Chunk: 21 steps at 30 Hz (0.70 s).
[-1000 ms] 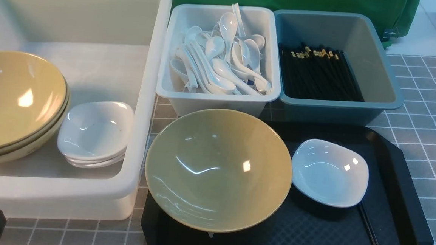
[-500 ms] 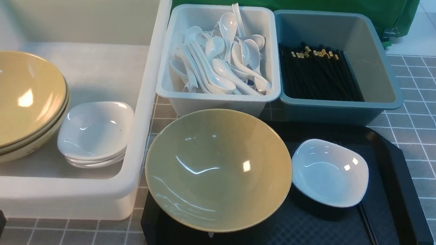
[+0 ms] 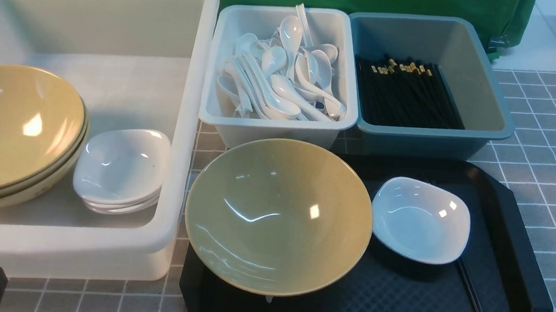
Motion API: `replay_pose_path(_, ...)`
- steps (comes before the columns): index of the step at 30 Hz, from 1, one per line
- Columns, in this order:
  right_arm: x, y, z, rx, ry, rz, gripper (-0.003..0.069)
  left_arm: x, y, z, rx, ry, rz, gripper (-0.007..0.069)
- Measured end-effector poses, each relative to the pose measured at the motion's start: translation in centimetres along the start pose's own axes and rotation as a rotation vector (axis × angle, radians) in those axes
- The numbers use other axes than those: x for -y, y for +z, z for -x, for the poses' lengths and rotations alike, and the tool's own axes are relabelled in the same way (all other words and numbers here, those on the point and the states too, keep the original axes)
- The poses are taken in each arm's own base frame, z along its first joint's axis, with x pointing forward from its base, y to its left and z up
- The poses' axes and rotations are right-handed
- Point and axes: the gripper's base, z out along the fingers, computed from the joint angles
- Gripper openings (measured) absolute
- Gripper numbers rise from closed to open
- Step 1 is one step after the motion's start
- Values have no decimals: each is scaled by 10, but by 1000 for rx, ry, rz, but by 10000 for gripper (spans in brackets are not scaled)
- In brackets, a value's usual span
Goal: On grey table put chopsticks spoon bowls plates into blue grey white boxes.
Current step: 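Grasp the large bowl on the tray by its rim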
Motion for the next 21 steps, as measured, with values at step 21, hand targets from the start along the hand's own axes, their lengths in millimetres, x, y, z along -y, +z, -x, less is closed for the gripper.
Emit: replay_pose_path(21,-7,-31,68,840,168,163,59,1,-40,75,979,-110,-71,-11)
